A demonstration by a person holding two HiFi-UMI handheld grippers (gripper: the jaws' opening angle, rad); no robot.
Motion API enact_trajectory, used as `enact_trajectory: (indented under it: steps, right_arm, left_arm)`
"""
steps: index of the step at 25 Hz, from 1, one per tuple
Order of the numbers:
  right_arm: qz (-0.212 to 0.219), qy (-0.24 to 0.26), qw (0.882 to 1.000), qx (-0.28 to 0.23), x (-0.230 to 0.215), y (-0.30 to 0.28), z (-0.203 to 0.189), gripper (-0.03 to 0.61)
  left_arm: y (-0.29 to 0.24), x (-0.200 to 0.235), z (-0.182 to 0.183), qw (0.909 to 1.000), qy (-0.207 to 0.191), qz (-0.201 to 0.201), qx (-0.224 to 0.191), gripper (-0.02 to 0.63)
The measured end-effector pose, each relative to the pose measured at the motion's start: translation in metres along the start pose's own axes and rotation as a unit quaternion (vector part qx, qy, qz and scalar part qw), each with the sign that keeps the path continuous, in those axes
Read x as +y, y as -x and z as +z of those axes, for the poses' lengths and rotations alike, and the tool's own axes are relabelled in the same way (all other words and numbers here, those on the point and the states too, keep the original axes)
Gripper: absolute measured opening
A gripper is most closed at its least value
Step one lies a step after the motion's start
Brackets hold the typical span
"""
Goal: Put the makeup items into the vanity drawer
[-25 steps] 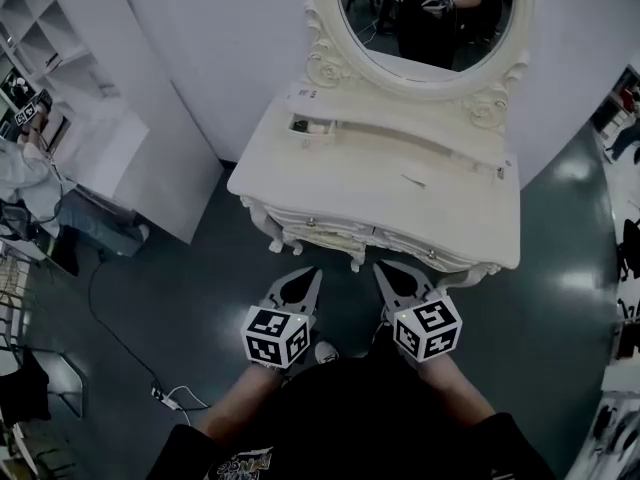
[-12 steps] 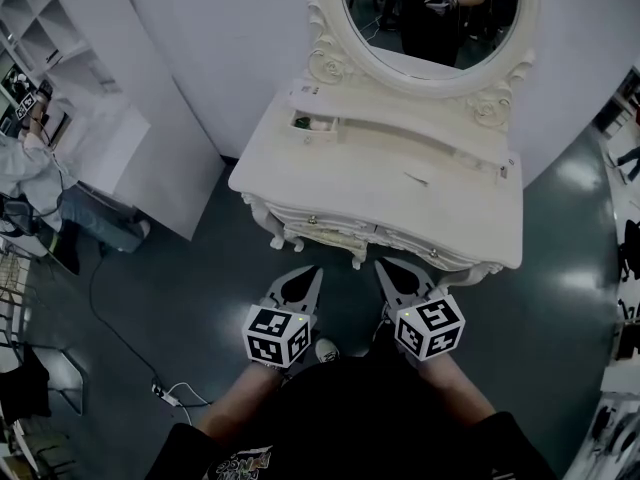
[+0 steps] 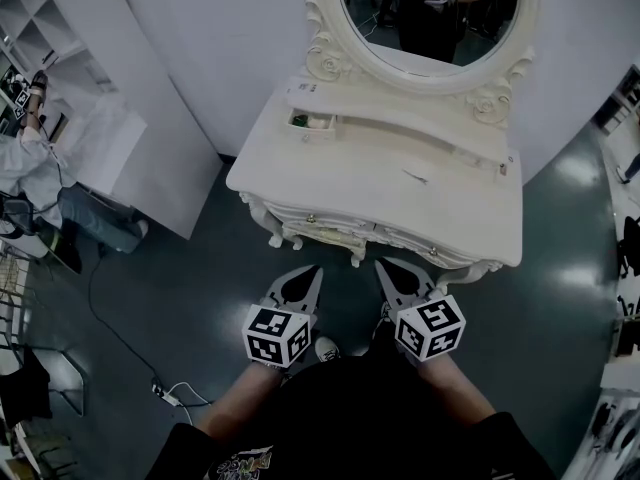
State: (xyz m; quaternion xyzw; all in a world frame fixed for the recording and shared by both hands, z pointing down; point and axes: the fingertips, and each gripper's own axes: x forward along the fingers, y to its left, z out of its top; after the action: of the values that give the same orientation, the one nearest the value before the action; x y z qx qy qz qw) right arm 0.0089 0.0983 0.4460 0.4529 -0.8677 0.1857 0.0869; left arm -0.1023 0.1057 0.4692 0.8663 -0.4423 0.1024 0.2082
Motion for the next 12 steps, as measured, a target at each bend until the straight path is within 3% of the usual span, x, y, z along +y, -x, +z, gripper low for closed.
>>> enact_trajectory:
  steps: [12]
  right_arm:
    - [-0.003,-0.005,1.000,0.005,-0.0038,-0.0050,-0.0029,0.028]
  left_arm:
    - [-0.0038,0.0015,-0.0040,1.0000,0.001,-0.005,0.006,0.008]
